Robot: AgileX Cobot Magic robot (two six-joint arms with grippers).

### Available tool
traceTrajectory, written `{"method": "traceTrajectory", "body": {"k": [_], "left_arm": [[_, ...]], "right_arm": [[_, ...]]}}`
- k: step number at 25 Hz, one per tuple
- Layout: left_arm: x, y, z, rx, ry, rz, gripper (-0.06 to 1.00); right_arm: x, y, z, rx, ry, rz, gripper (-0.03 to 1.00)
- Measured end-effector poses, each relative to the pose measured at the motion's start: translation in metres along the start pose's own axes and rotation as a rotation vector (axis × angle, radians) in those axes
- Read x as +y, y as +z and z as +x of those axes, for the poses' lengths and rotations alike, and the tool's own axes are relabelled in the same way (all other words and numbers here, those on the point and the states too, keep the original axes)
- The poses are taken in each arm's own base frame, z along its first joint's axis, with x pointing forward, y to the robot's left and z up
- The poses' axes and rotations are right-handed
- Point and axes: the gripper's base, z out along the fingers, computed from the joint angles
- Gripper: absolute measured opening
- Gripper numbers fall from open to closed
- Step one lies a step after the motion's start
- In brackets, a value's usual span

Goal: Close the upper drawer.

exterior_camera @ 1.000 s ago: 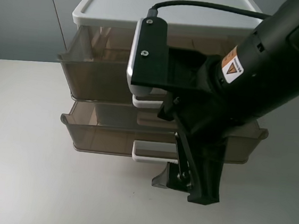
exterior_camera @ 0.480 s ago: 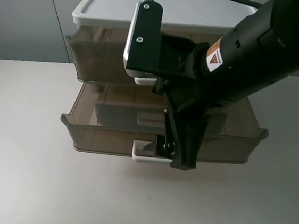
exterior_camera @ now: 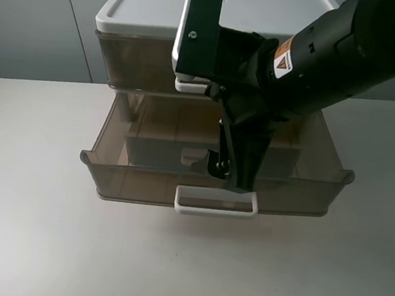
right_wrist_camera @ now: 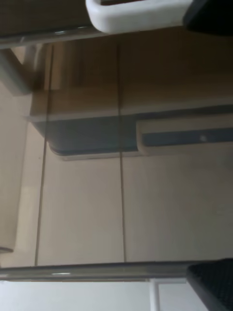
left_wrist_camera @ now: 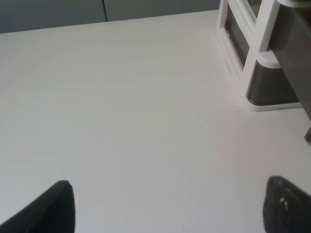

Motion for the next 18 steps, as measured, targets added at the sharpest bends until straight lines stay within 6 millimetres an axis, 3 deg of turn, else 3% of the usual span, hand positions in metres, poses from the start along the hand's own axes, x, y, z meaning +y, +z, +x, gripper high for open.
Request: {"method": "traceTrajectory", "body": {"k": [18], "left_arm": [[0.0000, 0.0000, 0.0000, 0.000, 0.000, 0.000, 0.74]], "right_arm": [[-0.0062, 0.0030, 0.0033, 0.002, -0.013, 0.025, 0.70]]}}
